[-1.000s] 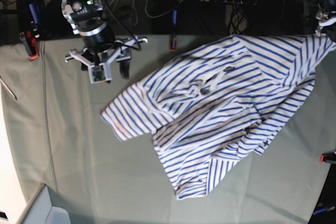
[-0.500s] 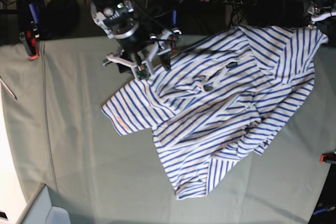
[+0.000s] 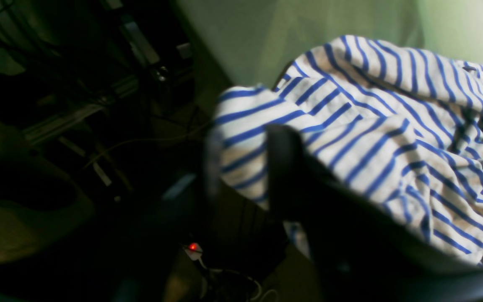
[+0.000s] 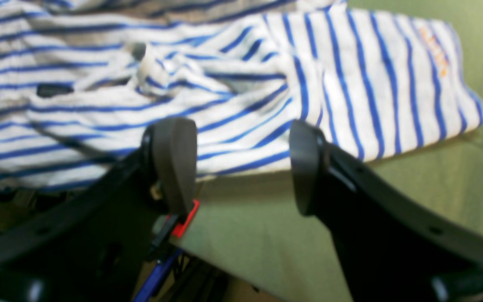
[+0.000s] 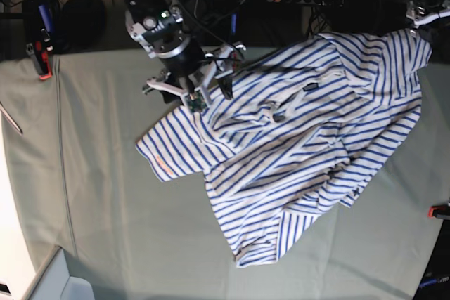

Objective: Layout the t-shirt on the table in an organized manner, then fold the t-shirt properly

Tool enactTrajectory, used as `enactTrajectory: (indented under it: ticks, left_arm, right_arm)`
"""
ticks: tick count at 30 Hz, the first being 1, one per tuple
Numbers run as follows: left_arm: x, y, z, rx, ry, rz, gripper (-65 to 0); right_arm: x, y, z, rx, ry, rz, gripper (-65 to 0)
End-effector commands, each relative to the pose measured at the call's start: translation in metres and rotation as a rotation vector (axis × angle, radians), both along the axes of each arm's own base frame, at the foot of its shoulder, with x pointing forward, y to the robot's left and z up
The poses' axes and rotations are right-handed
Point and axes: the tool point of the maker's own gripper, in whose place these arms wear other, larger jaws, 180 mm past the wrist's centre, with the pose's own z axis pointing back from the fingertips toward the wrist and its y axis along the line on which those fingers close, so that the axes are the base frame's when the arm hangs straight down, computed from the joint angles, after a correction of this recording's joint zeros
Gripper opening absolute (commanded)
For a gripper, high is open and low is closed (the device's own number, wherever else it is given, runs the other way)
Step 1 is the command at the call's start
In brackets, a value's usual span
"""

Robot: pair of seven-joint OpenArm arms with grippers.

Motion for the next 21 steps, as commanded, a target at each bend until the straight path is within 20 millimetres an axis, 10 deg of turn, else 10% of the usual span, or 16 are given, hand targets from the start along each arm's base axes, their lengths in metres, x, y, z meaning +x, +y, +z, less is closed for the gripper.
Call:
enactTrajectory:
  ticks: [1,7,12,21]
  left_arm:
    - [-0.002,0.008,0.011,0.037,-0.012,0.001,-38.4]
    - [-0.009,0.026,0.024,0.077,-0.034,0.056,-33.8]
    - [0.028,0.018,0.056,0.113,-0.147,0.013,-33.8]
    - [0.107,-0.054,0.056,0.021,-0.270,-0.140,-33.7]
  right_arm:
    - [0.007,0.004,0.012,0.024,-0.043,0.003,-29.2]
    - [0.004,0.009,-0.001,0.009,-0.016,0.026,-29.1]
    - [0.003,0.023,-0.002,0.011,-0.018,0.068,-29.1]
    - [-0.003,0.034,-0.001,0.022,-0.015,0.100,-29.1]
